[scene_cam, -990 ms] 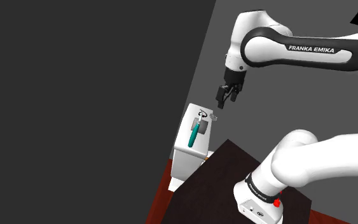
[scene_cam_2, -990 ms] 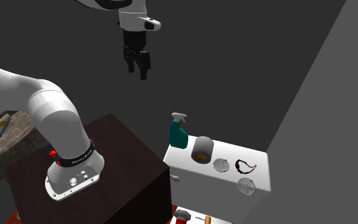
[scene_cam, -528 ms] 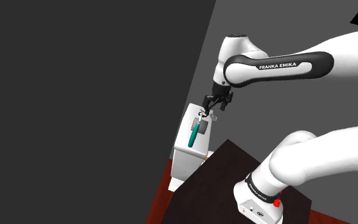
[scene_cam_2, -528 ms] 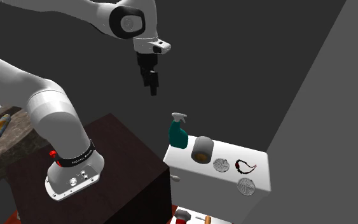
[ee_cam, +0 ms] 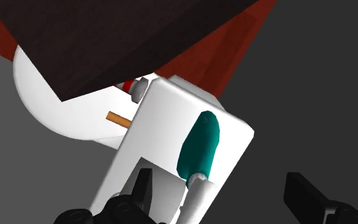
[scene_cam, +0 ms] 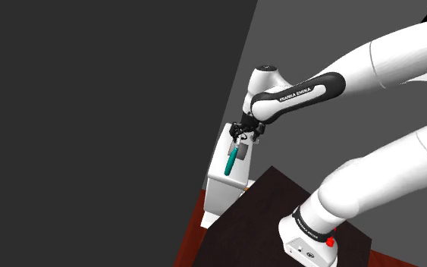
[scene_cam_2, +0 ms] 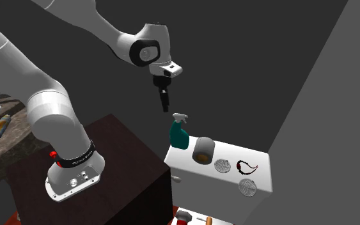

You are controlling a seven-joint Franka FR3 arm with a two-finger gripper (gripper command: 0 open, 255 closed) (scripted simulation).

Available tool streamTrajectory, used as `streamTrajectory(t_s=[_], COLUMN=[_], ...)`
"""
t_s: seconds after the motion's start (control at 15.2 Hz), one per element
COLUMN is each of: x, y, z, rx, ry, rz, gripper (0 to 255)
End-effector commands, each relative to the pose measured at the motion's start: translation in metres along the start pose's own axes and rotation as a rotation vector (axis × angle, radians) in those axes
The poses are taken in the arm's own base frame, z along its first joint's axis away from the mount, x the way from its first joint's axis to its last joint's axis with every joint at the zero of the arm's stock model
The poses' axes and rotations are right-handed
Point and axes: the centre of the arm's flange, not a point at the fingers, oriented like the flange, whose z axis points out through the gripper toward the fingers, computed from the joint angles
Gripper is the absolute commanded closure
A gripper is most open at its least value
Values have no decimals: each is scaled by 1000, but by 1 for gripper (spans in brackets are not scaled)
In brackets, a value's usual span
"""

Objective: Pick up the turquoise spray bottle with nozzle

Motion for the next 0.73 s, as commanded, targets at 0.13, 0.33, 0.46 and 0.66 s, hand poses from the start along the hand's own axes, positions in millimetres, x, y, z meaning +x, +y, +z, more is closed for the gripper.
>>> streamTrajectory(t_s=[0.13, 0.33, 0.46, 0.66], x=[26, 26, 26, 26], y=[2, 1, -1, -3], z=[43, 55, 65, 84], rx=[5, 5, 5, 5], ry=[33, 34, 34, 34], rz=[145, 150, 150, 150], gripper=[0, 0, 0, 0])
